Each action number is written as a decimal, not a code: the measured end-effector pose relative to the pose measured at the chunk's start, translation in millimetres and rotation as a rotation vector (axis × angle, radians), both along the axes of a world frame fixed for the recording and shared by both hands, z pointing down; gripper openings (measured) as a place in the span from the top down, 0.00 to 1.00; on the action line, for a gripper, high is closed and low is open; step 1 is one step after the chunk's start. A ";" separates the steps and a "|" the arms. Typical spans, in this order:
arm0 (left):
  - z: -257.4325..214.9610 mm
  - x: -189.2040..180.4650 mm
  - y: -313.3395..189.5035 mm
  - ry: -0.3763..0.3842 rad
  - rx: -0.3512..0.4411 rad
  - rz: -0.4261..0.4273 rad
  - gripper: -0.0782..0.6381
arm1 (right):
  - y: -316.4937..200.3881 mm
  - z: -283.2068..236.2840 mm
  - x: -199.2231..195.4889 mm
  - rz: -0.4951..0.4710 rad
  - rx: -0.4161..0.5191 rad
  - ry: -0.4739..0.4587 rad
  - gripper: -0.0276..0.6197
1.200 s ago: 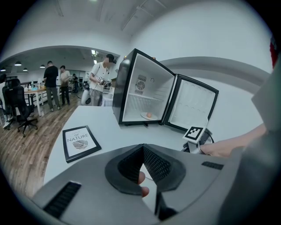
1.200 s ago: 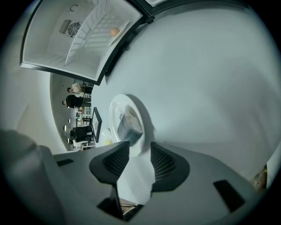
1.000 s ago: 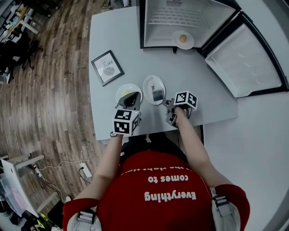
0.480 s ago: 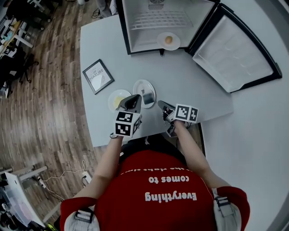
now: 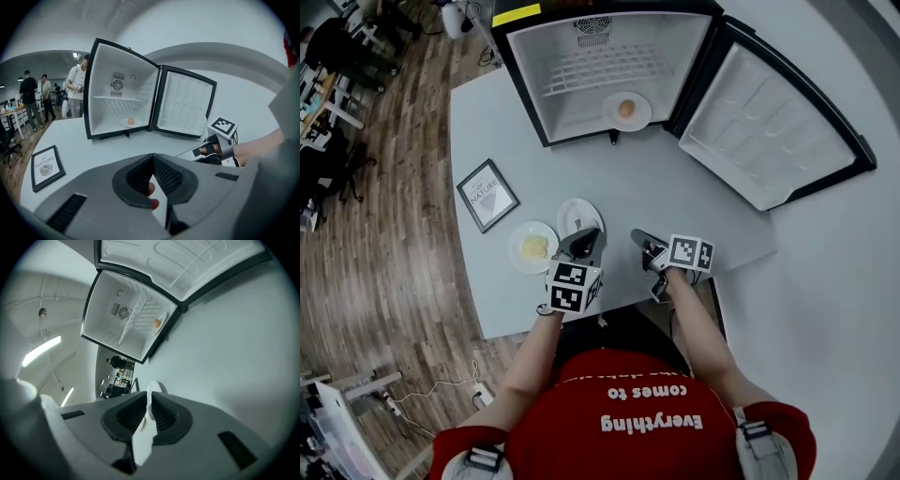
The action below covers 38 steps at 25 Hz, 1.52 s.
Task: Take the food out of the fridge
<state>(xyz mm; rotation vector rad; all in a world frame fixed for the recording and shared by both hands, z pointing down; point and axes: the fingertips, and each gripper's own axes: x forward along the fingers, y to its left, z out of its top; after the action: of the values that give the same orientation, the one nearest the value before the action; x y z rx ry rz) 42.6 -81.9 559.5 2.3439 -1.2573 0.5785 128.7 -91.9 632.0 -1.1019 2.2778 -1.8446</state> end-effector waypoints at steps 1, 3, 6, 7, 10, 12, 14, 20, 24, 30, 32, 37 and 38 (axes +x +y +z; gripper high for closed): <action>2.7 6.4 -0.4 0.004 -0.006 0.005 0.88 | -5.4 0.4 4.2 -0.001 0.004 -0.007 0.93; 7.1 18.1 -0.8 0.016 -0.017 0.015 0.88 | -20.1 1.3 13.1 0.005 0.012 -0.017 0.93; 12.1 30.1 -5.8 0.030 -0.030 0.020 0.88 | -51.3 1.6 21.5 0.045 -0.030 -0.097 0.83; 12.7 32.9 -8.6 0.034 -0.031 0.018 0.88 | -62.8 2.1 22.8 0.066 -0.061 -0.143 0.79; 12.1 38.7 -19.3 0.043 -0.029 0.005 0.88 | -98.8 1.7 24.8 0.118 -0.114 -0.239 0.76; 11.6 40.2 -28.4 0.044 -0.025 -0.005 0.88 | -123.1 -0.4 23.9 0.133 -0.112 -0.251 0.75; 11.6 40.8 -37.1 0.045 -0.024 -0.015 0.88 | -146.0 -2.6 21.5 0.146 -0.102 -0.250 0.73; 17.0 35.5 -51.1 0.037 -0.044 -0.024 0.88 | -210.5 4.4 21.4 0.255 -0.130 -0.323 0.70; 22.4 26.9 -55.7 0.032 -0.054 -0.033 0.88 | -256.6 16.3 25.1 0.342 -0.139 -0.385 0.70; 33.5 13.5 -60.3 0.019 -0.076 -0.053 0.88 | -293.9 31.7 25.1 0.367 -0.114 -0.317 0.69; 36.4 12.5 -59.8 0.011 -0.080 -0.051 0.88 | -302.3 34.1 26.2 0.391 -0.105 -0.323 0.70; 41.1 14.5 -56.1 0.021 -0.104 -0.050 0.88 | -316.2 41.9 28.8 0.492 -0.137 -0.434 0.70; 40.5 15.4 -55.4 0.022 -0.105 -0.048 0.88 | -317.5 44.0 28.7 0.506 -0.152 -0.457 0.70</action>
<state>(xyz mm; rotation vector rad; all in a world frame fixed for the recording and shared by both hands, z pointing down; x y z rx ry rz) 57.9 -137.4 600.0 2.2226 -1.2392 0.5867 157.4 -409.4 676.0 -1.0137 1.4724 -1.8295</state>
